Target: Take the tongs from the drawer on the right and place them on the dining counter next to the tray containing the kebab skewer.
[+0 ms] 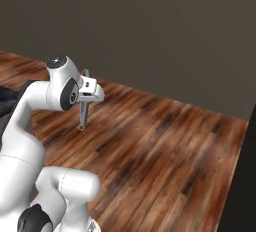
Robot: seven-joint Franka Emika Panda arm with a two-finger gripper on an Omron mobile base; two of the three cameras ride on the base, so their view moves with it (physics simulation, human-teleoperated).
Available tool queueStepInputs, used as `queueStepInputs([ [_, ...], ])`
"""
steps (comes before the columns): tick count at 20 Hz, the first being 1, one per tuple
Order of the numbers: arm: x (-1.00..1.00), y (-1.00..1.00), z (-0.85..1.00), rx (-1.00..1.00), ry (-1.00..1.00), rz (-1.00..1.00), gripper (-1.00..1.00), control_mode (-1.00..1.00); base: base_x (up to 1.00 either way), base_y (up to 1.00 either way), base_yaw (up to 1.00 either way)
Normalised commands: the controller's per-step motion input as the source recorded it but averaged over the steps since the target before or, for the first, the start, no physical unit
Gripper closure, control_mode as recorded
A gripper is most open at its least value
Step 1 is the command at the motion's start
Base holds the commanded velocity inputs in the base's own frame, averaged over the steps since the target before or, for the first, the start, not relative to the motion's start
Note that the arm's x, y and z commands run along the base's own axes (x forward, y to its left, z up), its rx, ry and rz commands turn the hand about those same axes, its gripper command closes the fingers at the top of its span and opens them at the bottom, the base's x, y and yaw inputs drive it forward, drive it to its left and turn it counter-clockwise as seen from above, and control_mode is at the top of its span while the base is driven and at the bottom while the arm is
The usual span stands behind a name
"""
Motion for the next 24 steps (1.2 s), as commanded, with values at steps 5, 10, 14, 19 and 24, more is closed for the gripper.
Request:
queueStepInputs([
  [5, 0.0, 0.0, 0.0, 0.0, 0.0, 0.0, 1.0, 1.0, 1.0, -0.38, 0.29],
  [10, 0.0, 0.0, 0.0, 0.0, 0.0, 0.0, 1.0, 1.0, 1.0, -0.1, 0.4],
  [14, 0.0, 0.0, 0.0, 0.0, 0.0, 0.0, 1.0, 1.0, 1.0, -0.02, 0.48],
  [19, 0.0, 0.0, 0.0, 0.0, 0.0, 0.0, 1.0, 1.0, 1.0, 0.0, 0.54],
  [24, 0.0, 0.0, 0.0, 0.0, 0.0, 0.0, 1.0, 1.0, 1.0, 0.0, 0.62],
])
